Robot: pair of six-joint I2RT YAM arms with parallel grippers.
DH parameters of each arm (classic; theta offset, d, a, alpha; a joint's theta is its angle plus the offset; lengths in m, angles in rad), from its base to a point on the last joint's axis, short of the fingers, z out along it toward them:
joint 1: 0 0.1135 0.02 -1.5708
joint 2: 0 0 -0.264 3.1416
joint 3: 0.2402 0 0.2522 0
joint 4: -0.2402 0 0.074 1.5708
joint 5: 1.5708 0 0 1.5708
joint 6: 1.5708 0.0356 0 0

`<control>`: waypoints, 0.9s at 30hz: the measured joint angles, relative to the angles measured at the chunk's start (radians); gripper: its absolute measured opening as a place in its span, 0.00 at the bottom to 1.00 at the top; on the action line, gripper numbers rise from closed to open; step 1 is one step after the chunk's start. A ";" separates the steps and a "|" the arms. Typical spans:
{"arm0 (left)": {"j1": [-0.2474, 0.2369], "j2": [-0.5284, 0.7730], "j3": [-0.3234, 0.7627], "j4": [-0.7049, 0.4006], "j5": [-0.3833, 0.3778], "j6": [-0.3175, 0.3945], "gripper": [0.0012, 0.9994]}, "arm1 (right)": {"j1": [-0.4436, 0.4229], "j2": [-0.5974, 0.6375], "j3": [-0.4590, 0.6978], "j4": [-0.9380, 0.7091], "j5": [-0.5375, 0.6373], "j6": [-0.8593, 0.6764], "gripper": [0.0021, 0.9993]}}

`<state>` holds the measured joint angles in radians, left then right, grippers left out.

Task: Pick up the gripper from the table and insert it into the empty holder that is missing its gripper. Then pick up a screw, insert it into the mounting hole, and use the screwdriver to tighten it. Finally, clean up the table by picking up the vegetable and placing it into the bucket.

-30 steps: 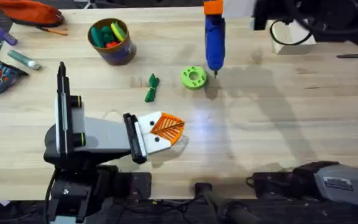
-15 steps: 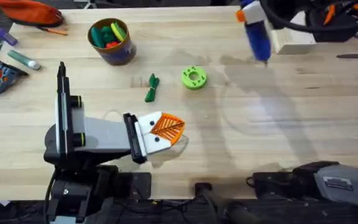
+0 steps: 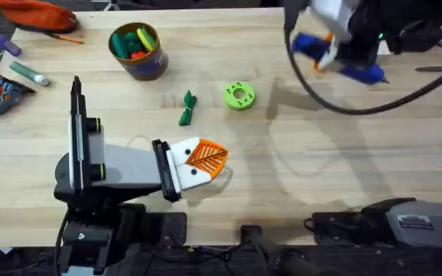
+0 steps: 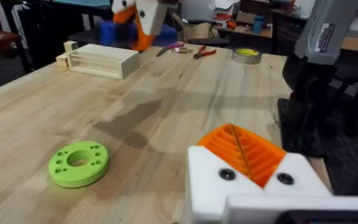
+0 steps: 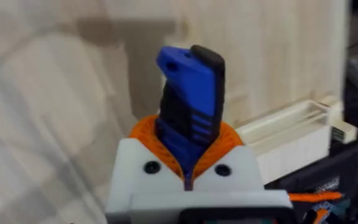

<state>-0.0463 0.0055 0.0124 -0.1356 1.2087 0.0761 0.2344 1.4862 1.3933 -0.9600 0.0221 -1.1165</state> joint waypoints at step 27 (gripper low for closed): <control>0.000 0.000 0.000 0.000 0.000 0.000 0.01 | -0.011 0.265 -0.088 0.058 0.004 -0.313 0.02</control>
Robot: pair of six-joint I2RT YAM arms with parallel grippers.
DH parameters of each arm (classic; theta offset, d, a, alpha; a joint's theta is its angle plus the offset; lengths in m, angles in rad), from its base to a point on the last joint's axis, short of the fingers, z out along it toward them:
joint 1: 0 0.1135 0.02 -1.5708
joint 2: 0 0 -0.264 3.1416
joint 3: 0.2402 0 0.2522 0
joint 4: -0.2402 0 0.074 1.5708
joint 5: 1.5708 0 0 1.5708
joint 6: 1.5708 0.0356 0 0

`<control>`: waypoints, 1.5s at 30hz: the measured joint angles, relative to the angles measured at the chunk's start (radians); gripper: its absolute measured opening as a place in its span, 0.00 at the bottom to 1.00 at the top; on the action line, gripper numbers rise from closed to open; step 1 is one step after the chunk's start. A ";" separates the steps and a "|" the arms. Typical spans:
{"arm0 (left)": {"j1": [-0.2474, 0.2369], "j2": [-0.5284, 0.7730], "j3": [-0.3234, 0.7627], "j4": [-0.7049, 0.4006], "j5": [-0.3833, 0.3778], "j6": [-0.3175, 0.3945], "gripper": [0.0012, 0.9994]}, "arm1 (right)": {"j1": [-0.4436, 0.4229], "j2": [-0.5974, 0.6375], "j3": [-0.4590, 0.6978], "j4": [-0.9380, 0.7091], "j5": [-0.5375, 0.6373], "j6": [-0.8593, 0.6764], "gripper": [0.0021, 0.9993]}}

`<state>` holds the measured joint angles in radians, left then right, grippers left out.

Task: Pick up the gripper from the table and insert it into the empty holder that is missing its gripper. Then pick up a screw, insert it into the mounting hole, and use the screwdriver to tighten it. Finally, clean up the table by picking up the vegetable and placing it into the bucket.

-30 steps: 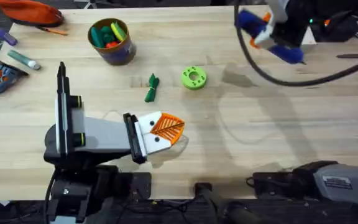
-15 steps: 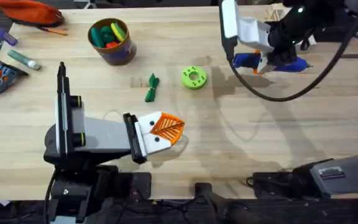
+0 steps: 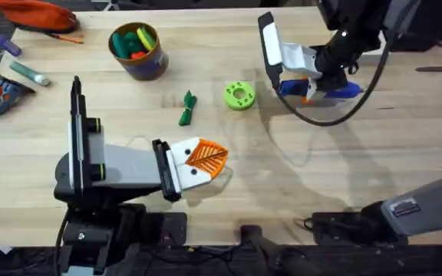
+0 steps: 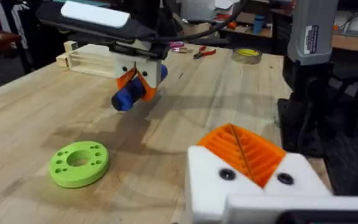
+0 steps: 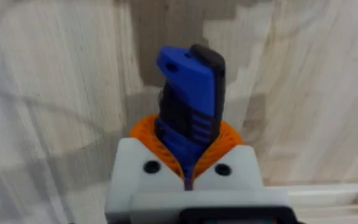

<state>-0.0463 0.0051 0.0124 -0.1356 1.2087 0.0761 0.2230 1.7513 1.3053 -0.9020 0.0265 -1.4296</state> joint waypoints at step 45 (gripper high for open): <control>0.000 0.000 0.000 0.000 0.000 0.000 0.01 | -0.012 0.090 -0.009 0.076 -0.069 0.103 0.87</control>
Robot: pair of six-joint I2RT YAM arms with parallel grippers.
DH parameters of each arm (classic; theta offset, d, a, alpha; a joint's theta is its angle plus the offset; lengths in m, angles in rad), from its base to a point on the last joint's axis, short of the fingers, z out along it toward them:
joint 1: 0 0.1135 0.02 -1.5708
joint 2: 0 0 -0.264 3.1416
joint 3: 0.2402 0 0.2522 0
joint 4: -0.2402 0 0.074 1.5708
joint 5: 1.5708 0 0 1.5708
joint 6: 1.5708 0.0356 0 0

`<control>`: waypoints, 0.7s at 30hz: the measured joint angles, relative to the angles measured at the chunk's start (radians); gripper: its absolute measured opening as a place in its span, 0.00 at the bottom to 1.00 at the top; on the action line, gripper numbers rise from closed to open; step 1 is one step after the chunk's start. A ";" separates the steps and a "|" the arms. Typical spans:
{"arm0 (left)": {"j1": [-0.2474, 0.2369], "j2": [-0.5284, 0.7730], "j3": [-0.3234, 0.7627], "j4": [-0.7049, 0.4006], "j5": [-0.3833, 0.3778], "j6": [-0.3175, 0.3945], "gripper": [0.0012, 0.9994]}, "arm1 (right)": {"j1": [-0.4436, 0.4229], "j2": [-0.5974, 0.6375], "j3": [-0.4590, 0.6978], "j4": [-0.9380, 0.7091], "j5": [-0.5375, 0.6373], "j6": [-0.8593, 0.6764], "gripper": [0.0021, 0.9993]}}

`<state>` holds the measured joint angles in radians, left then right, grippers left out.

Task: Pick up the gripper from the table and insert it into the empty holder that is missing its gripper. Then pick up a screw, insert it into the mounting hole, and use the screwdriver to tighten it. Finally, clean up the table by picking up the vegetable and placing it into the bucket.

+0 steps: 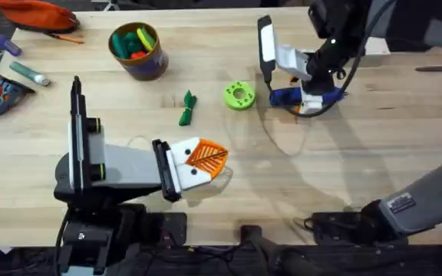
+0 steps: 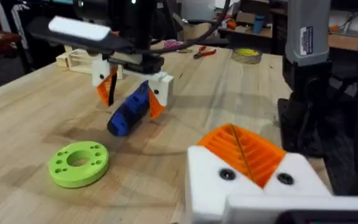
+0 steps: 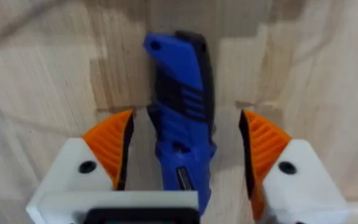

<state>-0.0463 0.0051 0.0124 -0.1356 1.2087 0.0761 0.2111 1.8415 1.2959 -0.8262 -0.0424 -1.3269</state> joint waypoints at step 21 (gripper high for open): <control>0.000 0.000 0.000 0.000 0.000 0.000 0.01 | 0.003 -0.588 -0.001 0.221 -0.027 0.961 0.88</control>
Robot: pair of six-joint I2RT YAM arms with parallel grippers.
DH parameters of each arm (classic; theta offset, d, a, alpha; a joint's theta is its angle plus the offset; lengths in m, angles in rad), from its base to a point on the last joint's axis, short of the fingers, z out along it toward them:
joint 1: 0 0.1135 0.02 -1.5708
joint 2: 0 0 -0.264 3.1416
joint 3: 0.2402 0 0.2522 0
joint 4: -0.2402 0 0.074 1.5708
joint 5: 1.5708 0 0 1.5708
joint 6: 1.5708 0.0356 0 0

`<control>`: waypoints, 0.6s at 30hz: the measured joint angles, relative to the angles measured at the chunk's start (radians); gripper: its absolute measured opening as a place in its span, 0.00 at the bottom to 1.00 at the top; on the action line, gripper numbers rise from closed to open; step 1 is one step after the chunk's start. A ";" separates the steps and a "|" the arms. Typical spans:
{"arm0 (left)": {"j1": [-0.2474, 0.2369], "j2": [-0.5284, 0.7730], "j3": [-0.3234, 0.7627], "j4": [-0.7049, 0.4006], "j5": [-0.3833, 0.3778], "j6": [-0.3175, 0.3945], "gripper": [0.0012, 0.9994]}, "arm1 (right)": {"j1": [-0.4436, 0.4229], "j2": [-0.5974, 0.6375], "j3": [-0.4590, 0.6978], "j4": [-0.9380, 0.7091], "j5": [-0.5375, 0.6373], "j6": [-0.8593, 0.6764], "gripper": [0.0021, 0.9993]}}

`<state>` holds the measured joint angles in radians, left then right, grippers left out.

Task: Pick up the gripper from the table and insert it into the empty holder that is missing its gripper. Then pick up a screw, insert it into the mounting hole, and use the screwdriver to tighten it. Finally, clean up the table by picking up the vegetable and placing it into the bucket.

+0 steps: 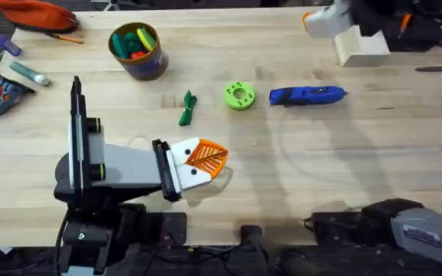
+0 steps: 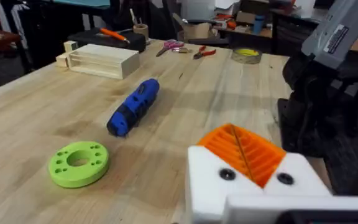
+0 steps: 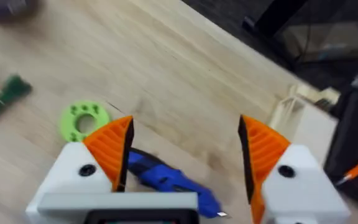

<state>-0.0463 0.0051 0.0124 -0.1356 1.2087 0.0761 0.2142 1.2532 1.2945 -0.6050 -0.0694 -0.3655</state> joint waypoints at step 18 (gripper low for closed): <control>0.000 0.000 0.000 0.000 0.000 0.000 0.01 | -0.015 -0.242 -0.296 -0.005 -0.058 0.449 0.88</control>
<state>-0.0463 0.0054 0.0124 -0.1356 1.2087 0.0761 0.1988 1.0114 0.9982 -0.6098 -0.1271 0.0836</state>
